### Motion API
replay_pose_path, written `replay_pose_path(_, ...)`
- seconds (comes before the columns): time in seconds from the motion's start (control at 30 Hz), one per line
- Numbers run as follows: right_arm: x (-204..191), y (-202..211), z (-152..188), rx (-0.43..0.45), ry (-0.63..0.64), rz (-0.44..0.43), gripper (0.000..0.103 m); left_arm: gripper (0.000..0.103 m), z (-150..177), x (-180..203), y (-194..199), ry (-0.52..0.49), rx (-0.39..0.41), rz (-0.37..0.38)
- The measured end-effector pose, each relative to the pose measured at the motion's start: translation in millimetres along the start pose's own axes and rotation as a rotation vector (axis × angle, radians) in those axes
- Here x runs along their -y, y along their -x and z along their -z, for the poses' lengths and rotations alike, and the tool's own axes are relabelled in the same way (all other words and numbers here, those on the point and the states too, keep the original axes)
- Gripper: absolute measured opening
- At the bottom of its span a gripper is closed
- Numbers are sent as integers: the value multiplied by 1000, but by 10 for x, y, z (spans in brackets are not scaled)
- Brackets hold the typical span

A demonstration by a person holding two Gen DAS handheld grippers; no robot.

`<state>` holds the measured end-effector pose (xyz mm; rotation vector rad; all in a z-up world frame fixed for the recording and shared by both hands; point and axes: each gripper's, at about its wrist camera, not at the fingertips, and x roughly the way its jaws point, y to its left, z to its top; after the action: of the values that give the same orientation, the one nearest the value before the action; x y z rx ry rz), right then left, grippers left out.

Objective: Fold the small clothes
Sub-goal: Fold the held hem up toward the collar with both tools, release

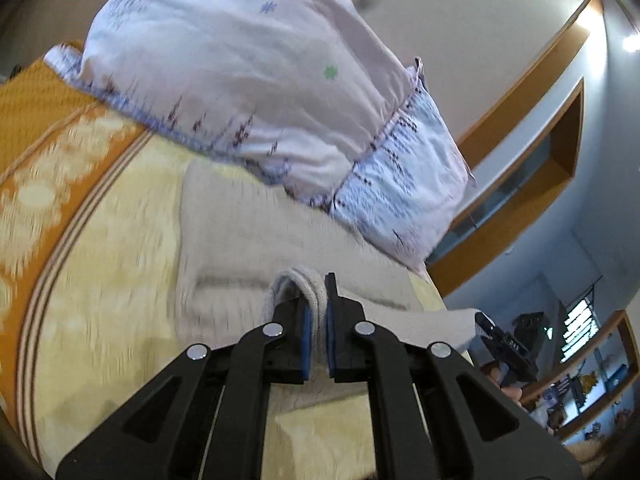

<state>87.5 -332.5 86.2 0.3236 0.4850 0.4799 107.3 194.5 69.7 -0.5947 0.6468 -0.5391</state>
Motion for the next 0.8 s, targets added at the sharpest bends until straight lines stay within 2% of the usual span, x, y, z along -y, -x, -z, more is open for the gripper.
replay_pose_path(0.23, 67, -288, -287, 24, -12, 78, 9, 5, -528, 242, -338, -67, 43, -61)
replay_pose_path(0.43, 283, -639, -481, 14, -99, 113, 9, 5, -824, 151, -746, -47, 48, -116)
replay_pose_path(0.6, 514, -964, -489, -42, -180, 140, 9, 5, -886, -124, -1052, 23, 12, -149)
replay_pose_path(0.8, 662, -1158, -457, -80, -224, 162, 9, 5, -847, -355, -1264, 77, -24, -168)
